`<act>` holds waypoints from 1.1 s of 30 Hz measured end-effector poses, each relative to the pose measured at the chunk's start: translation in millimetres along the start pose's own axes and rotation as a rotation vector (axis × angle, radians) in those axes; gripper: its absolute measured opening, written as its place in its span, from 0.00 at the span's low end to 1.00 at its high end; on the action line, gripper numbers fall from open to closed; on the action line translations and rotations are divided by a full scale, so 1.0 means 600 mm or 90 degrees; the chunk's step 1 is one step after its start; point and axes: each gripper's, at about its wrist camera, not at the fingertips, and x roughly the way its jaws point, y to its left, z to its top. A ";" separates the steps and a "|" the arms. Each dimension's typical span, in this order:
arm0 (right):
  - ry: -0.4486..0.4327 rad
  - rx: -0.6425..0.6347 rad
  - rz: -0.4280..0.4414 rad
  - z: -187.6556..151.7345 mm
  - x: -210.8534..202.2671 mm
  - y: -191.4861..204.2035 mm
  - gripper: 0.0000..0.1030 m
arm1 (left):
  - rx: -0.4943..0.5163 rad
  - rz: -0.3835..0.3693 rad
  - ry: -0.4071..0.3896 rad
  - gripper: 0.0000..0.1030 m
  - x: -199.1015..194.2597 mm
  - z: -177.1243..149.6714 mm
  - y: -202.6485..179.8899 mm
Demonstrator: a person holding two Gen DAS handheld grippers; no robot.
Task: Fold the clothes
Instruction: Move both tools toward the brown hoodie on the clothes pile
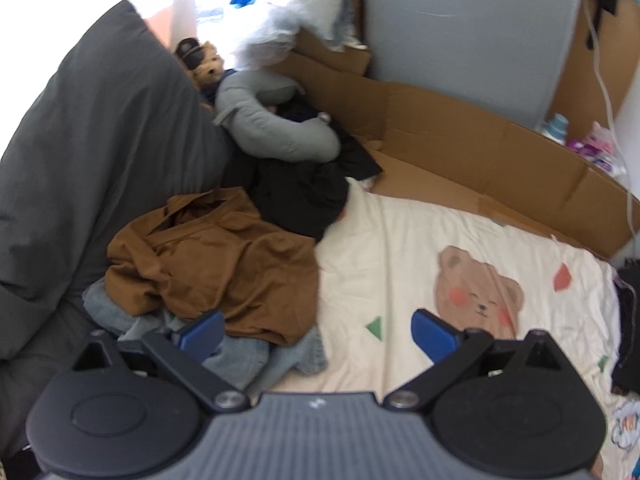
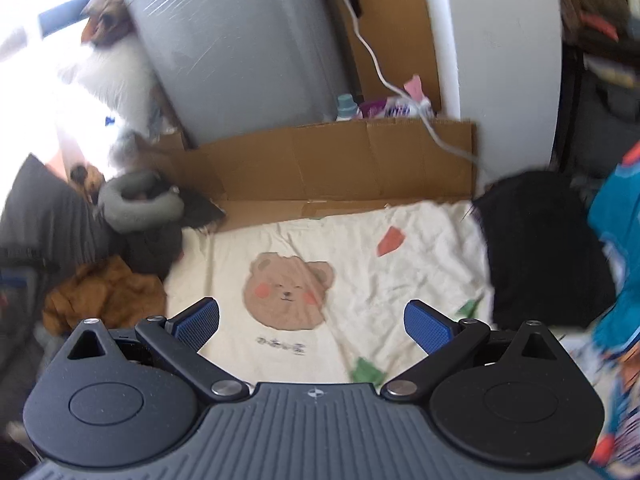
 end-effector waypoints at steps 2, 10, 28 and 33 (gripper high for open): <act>0.004 0.026 0.008 -0.006 0.022 -0.004 0.98 | -0.012 0.008 0.003 0.94 0.015 0.000 0.023; 0.006 0.107 0.057 -0.036 0.091 -0.002 0.98 | -0.029 0.029 0.024 0.92 0.085 0.000 0.102; 0.079 0.104 0.112 -0.131 0.233 0.061 0.81 | -0.123 0.041 0.077 0.86 0.226 -0.007 0.245; 0.098 0.091 0.118 -0.170 0.275 0.101 0.81 | -0.130 0.029 0.092 0.74 0.274 -0.018 0.272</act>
